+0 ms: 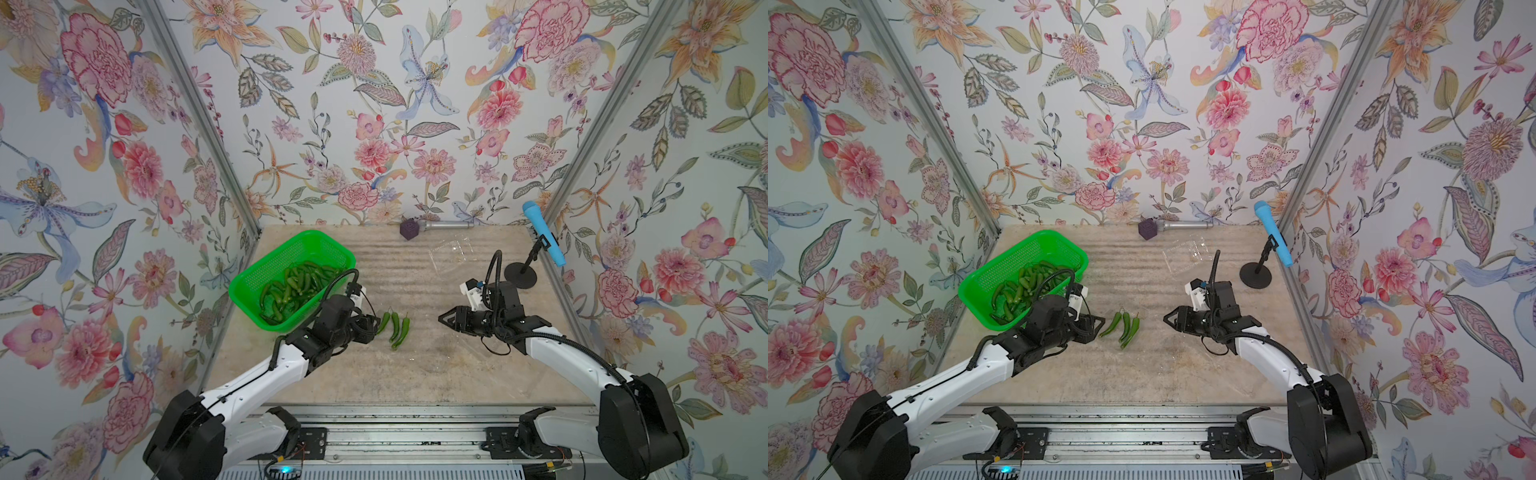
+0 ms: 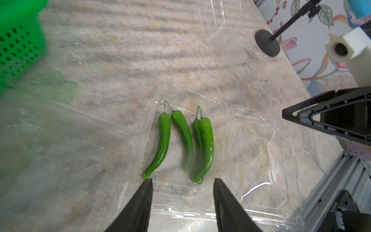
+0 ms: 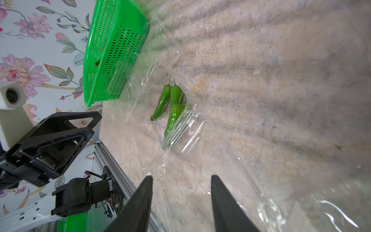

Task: Take small green peppers out of containers
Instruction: Pick up the green pepper from the packing box.

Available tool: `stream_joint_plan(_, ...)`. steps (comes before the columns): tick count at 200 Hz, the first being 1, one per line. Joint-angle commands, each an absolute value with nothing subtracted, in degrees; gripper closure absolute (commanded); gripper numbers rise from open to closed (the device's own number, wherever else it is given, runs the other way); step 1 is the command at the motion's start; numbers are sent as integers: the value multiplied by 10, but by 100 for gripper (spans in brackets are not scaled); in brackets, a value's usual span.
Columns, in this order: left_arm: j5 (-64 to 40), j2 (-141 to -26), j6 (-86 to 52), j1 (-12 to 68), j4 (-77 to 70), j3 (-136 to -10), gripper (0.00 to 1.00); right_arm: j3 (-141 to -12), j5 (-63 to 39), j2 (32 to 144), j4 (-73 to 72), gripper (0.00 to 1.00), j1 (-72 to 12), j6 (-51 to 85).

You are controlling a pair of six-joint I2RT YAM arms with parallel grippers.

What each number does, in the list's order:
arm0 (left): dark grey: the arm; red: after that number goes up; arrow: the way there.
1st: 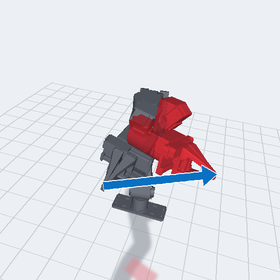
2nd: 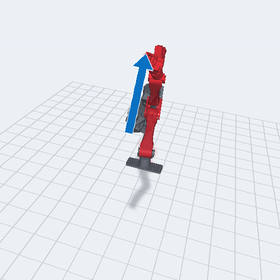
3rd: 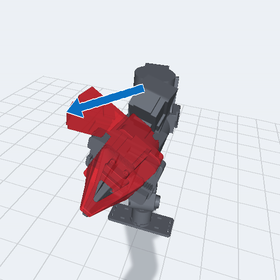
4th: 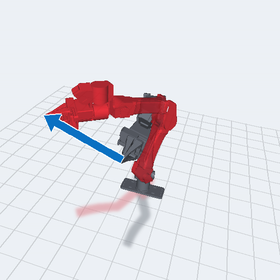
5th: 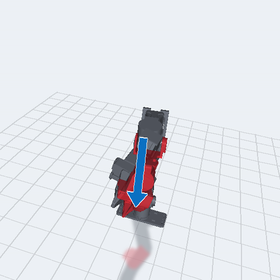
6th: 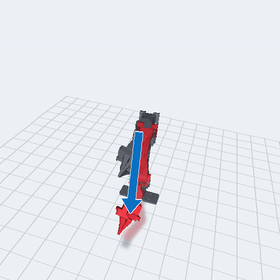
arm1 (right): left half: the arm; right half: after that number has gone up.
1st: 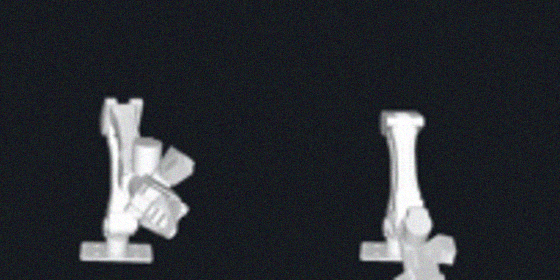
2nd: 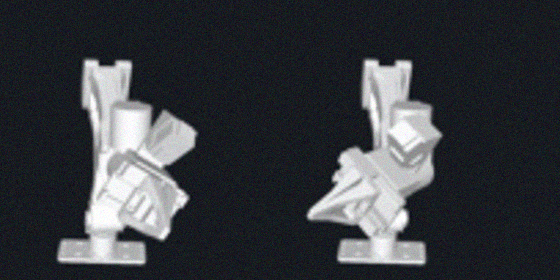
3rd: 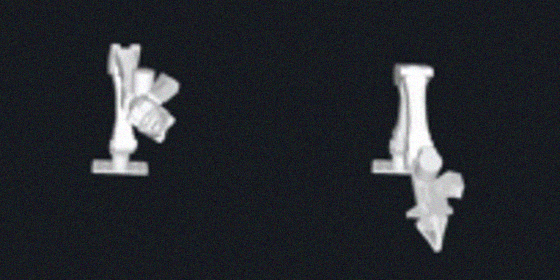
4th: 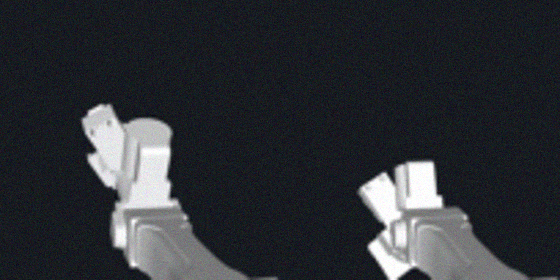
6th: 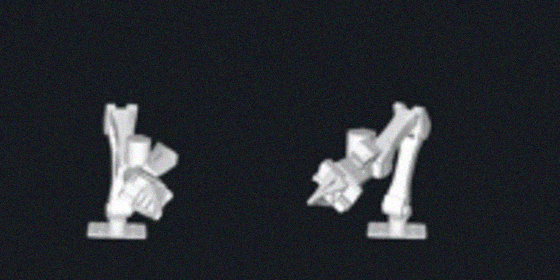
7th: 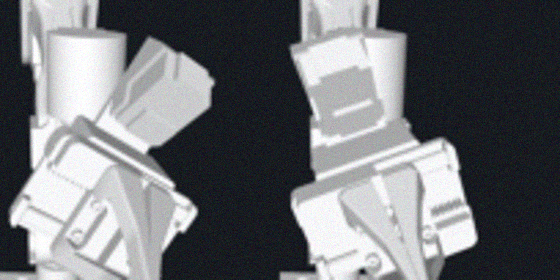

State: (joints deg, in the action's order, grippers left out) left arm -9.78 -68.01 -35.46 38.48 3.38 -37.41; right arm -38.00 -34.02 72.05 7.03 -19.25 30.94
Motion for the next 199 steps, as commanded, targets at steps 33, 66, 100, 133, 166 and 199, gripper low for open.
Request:
stream_joint_plan(33, -102, -839, -343, 433, -7, -455, 45, -361, -341, 696, 57, 51, -179, 322)
stream_joint_plan(66, -113, -891, -350, 433, -45, -475, 45, -354, -344, 680, 58, 51, -172, 322)
stream_joint_plan(100, -102, -937, -354, 433, -54, -502, 45, -347, -345, 671, 58, 51, -165, 322)
stream_joint_plan(133, -97, -974, -350, 433, -45, -538, 45, -344, -354, 671, 59, 51, -162, 318)
stream_joint_plan(166, -79, -1008, -342, 433, -24, -576, 45, -344, -357, 668, 59, 51, -160, 312)
stream_joint_plan(199, -60, -1042, -337, 433, 12, -612, 45, -343, -361, 665, 59, 51, -156, 310)
